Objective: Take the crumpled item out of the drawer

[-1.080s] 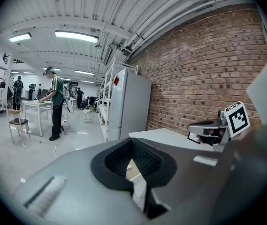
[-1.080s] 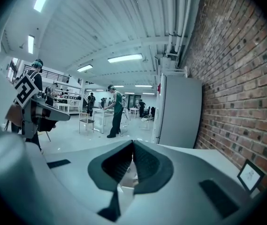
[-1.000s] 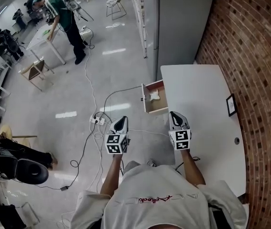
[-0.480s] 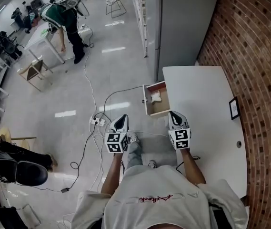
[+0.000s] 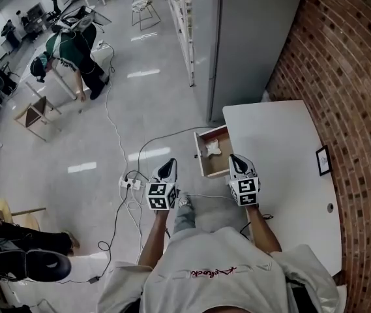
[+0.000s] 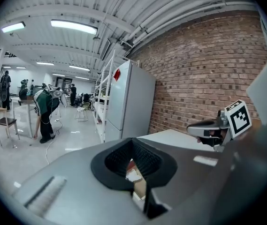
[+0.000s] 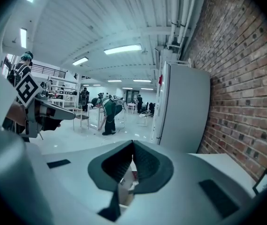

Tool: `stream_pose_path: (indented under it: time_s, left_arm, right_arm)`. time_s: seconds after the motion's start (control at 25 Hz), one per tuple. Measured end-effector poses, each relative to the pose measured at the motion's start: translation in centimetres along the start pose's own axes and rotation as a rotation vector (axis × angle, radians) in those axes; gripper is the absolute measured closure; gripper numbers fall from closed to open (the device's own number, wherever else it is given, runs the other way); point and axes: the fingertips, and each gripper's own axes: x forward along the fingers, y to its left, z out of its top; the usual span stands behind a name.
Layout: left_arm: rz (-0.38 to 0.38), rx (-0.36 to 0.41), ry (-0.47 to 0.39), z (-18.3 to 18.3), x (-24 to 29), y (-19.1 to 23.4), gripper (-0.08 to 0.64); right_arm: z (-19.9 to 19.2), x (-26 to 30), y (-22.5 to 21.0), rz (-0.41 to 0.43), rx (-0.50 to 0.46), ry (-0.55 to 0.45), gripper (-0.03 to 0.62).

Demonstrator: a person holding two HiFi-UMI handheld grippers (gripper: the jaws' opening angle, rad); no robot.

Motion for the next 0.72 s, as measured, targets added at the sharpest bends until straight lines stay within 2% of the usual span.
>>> stream_pose_path:
  time_s: [0.4,0.72]
  left_arm:
    - [-0.075,0.009,-0.006,4.9,7.3,7.9,0.551]
    - [-0.132,0.012,0.035,5.3,12.1,12.2,0.551]
  right_arm:
    - [4.9,9.1,-1.2,-0.071,-0.013,0.017,0.580]
    - [5.1,14.4,-2.3,-0.125,-0.001,0.058,0.580]
